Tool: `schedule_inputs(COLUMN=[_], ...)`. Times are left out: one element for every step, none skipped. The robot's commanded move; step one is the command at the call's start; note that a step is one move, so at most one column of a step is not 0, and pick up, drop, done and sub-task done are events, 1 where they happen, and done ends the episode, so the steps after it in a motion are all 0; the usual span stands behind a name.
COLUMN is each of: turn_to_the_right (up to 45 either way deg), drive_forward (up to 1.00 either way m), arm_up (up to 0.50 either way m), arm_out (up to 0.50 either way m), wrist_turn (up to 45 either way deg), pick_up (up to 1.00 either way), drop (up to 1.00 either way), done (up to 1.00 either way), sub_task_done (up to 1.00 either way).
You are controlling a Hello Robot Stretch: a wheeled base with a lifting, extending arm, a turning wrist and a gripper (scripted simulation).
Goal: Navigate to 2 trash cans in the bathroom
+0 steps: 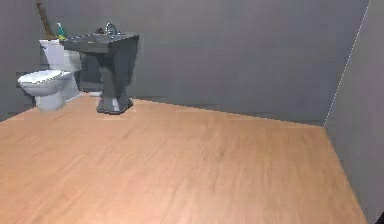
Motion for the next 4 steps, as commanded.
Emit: schedule_inputs(turn_to_the_right=[-45.0,-45.0,0.0,-45.0], drive_forward=[0.00,0.00,0.75,0.00], arm_up=[0.00,0.00,0.00,0.00], arm_out=[0.00,0.00,0.00,0.00], wrist_turn=[0.0,0.0,0.0,0.0], pick_up=[0.00,0.00,0.00,0.00], drop=[0.00,0.00,0.00,0.00], done=[0.00,0.00,0.00,0.00], sub_task_done=[0.00,0.00,0.00,0.00])
